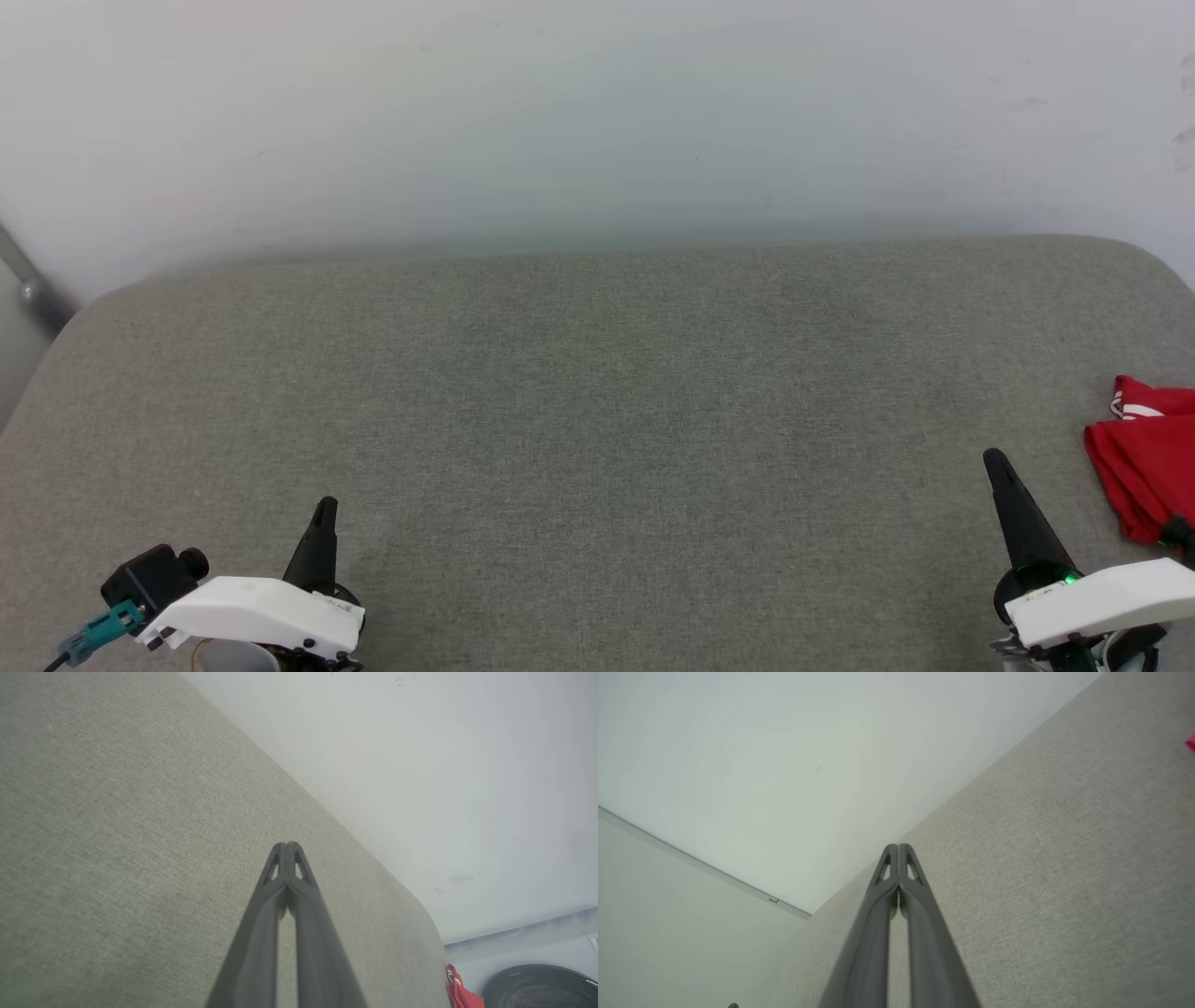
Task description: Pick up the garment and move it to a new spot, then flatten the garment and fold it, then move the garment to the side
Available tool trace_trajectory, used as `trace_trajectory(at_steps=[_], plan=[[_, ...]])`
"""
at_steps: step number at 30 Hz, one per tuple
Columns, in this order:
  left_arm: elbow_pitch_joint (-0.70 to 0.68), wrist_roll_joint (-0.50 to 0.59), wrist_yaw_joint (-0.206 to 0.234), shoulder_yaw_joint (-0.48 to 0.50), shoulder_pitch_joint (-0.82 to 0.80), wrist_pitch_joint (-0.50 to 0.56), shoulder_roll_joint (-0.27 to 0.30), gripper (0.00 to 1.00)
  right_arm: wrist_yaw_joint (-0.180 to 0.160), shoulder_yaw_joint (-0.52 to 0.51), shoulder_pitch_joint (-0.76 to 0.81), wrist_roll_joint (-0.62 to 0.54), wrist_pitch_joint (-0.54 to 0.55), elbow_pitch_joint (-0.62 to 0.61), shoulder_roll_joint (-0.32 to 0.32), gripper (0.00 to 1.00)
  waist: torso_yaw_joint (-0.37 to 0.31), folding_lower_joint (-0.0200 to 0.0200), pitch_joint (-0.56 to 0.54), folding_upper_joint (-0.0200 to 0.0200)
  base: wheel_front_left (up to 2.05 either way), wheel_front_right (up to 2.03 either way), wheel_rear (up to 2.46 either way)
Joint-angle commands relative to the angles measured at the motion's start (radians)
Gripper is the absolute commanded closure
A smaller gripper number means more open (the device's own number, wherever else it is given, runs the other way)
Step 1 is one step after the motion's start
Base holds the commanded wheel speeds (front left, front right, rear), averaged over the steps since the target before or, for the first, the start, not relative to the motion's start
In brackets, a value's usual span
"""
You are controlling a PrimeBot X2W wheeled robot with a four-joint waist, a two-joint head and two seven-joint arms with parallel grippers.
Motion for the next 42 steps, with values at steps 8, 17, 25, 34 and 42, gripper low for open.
trace_trajectory(at_steps=[8,17,25,34,42], plan=[[0.012,-0.087,-0.042,0.053,-0.037,0.030,-0.029,1.00,0.000,-0.008,-0.044,0.119,0.004,0.020,0.006,1.00,0.002,-0.0001,0.004,0.0000,0.00,0.00,0.00],[0.029,-0.158,-0.077,0.089,-0.049,0.055,-0.058,1.00,0.000,-0.014,-0.063,0.216,0.008,0.047,0.011,1.00,0.005,-0.0001,0.008,0.0000,0.00,0.00,0.00],[0.044,-0.216,-0.105,0.120,-0.057,0.076,-0.082,1.00,0.000,-0.019,-0.075,0.295,0.011,0.069,0.014,1.00,0.007,-0.0001,0.012,0.0000,0.00,0.00,0.00],[0.057,-0.271,-0.131,0.149,-0.068,0.095,-0.107,1.00,0.000,-0.023,-0.086,0.370,0.015,0.089,0.018,1.00,0.009,-0.0001,0.016,0.0000,0.00,0.00,0.00],[0.069,-0.321,-0.155,0.176,-0.074,0.114,-0.129,1.00,0.000,-0.026,-0.098,0.439,0.017,0.109,0.021,1.00,0.011,-0.0001,0.020,0.0000,0.00,0.00,0.00]])
